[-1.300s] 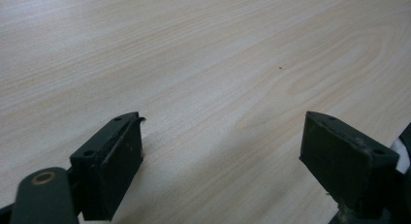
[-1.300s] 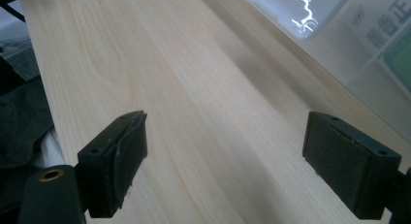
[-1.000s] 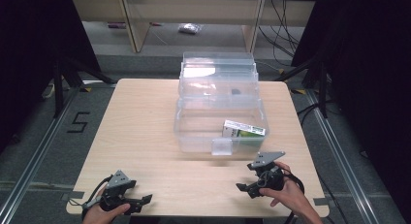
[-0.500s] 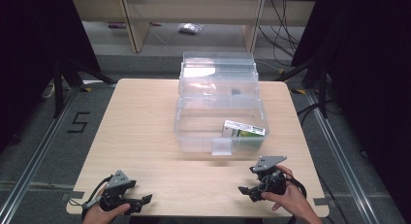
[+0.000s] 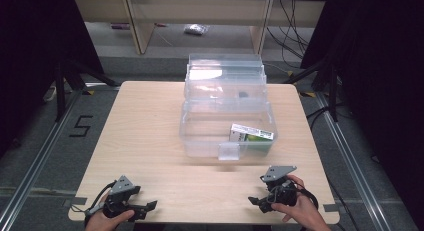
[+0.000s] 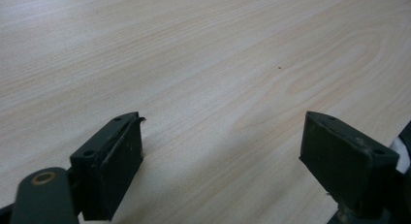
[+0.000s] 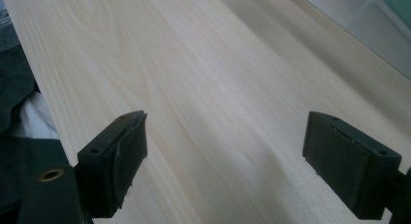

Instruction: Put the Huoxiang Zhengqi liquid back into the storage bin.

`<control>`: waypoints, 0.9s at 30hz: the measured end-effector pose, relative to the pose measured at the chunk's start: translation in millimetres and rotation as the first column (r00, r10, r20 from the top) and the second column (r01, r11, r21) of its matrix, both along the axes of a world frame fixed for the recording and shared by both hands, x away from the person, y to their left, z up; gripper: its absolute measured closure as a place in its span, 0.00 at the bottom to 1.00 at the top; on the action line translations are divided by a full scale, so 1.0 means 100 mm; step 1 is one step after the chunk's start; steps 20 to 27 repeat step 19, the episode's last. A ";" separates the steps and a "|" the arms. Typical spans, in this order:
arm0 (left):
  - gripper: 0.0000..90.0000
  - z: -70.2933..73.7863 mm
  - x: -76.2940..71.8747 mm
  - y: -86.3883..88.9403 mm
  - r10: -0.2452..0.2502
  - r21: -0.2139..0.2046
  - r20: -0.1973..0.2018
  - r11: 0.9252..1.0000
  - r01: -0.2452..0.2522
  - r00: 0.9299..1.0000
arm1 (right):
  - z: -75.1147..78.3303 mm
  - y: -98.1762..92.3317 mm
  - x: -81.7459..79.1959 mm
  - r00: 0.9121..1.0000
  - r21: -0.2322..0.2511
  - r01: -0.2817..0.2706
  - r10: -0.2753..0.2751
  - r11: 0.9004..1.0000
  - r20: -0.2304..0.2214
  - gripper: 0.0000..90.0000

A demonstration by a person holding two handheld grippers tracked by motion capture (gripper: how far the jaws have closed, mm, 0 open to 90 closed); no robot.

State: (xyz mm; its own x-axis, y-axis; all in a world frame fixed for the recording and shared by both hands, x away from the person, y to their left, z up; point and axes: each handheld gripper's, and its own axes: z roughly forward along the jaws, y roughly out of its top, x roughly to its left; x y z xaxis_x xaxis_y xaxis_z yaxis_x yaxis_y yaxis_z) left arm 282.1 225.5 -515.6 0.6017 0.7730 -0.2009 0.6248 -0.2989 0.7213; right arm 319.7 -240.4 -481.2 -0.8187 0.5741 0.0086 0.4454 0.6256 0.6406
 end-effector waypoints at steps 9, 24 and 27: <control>0.16 0.00 0.00 0.00 0.000 -0.001 0.000 1.000 0.000 1.000 | -0.02 -0.01 -0.04 1.000 -0.013 0.017 -0.017 1.000 -0.016 0.19; 0.16 0.00 0.00 0.00 0.001 -0.002 0.000 1.000 -0.001 1.000 | -0.03 -0.01 -0.04 0.999 -0.007 0.016 -0.017 1.000 -0.029 0.19; 0.16 0.00 0.00 0.00 0.001 -0.002 0.000 1.000 -0.001 1.000 | -0.03 -0.01 -0.04 0.999 -0.007 0.016 -0.017 1.000 -0.029 0.19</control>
